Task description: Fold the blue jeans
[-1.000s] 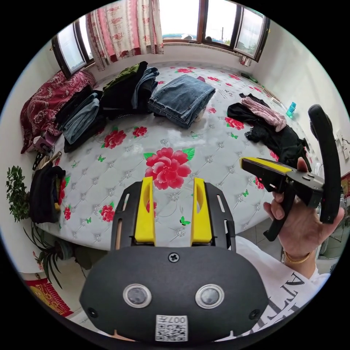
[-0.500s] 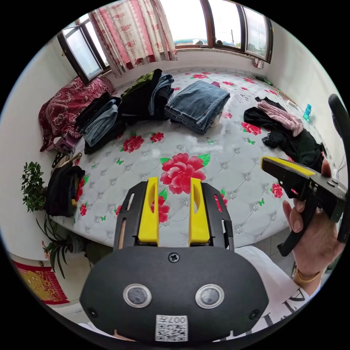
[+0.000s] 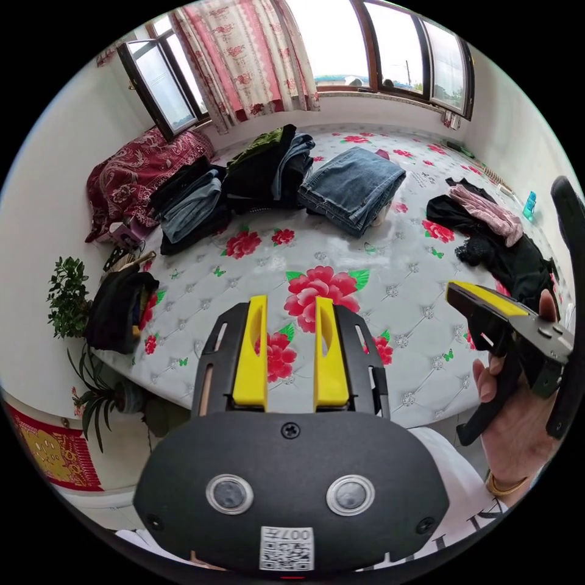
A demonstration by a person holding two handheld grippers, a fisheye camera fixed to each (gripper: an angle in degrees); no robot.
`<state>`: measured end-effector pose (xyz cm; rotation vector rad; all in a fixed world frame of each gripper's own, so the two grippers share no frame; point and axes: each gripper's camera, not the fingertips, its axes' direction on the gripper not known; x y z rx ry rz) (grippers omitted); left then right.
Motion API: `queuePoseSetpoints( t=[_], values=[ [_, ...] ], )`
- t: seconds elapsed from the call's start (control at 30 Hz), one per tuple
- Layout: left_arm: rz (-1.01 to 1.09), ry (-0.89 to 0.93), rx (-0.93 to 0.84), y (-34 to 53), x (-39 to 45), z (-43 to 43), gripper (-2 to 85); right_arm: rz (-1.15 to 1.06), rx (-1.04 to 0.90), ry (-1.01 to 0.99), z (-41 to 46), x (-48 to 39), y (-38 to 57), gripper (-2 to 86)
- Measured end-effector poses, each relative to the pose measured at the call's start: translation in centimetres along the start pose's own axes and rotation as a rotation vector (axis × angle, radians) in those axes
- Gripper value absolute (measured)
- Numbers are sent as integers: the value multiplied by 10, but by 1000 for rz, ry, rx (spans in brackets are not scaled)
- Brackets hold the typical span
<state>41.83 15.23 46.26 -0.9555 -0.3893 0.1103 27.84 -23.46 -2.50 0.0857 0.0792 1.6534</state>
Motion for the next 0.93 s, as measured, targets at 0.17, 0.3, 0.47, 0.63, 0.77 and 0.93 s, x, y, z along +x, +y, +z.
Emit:
queuePoseSetpoints(
  t=[0.17,0.3,0.47,0.63,0.77,0.93],
  values=[
    [24,6,14,9,5,-7,114,-28,3,-16,-10,-21,0,-3],
    [31,-5,23,17,6,-9,108,-60,15,-19,-13,-35,0,-3],
    [11,7,41,23,2,-12,95,-90,32,-35,-14,-54,0,-4],
    [17,17,60,28,-2,-13,87,-101,54,-44,-13,-70,-4,-4],
    [6,15,49,30,-5,-10,80,-103,56,-55,-11,-86,-10,-4],
    [-66,5,27,31,-15,-5,63,-37,-2,-11,-3,-105,-26,-3]
  ],
)
